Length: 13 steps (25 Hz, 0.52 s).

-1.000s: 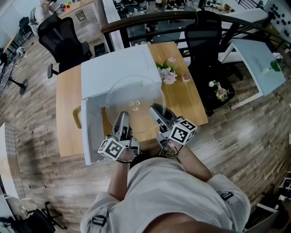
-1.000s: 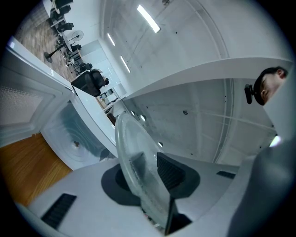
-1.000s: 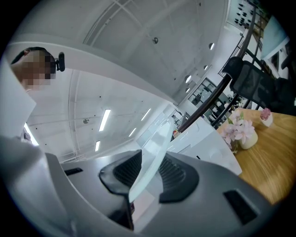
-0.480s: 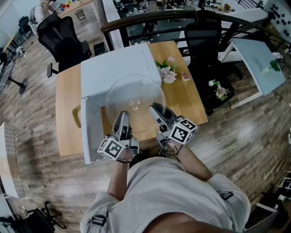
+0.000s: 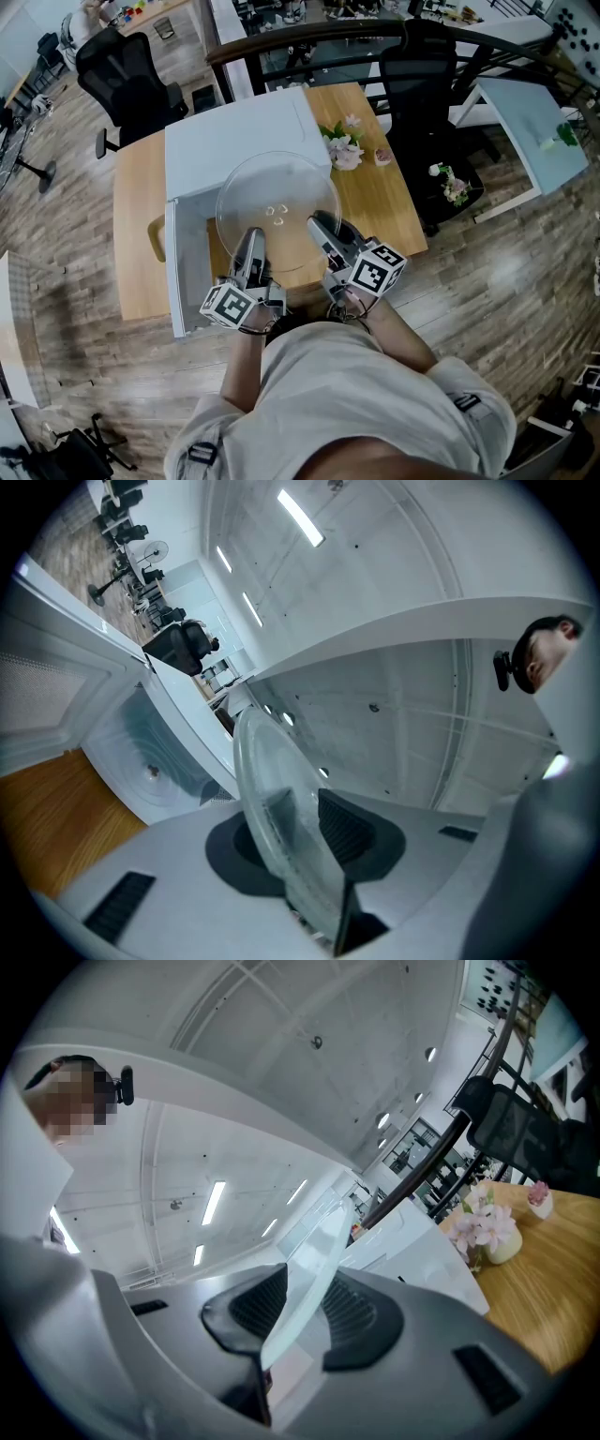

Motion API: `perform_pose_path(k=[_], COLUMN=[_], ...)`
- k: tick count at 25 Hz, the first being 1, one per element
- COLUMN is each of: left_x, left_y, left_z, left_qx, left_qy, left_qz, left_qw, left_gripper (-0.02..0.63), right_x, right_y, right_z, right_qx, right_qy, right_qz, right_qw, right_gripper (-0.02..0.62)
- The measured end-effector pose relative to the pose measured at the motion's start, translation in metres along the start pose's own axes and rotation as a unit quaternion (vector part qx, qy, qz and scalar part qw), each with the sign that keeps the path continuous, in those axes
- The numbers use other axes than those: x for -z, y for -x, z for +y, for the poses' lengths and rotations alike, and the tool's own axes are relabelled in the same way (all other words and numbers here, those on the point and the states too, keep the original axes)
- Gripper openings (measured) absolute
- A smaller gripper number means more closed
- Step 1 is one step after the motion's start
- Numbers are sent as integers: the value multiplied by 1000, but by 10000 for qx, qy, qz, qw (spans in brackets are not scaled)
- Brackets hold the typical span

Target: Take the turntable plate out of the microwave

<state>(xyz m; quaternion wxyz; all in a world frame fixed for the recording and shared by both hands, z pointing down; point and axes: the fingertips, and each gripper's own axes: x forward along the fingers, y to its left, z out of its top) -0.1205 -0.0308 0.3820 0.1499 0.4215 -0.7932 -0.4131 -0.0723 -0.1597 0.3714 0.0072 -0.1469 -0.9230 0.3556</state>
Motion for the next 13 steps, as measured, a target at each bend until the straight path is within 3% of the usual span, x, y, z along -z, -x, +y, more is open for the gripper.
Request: perform_pose_path(k=[13], left_x=[6], left_y=[-8], left_z=[-5], left_qx=[10], left_qy=[-5], left_qz=[38], left_qw=[10000], left_gripper=[114], right_x=[-6], right_y=[4], right_z=[-6], right_qx=[-2], right_qy=[4], right_qz=[5], right_qw=[10000], right_gripper=[117])
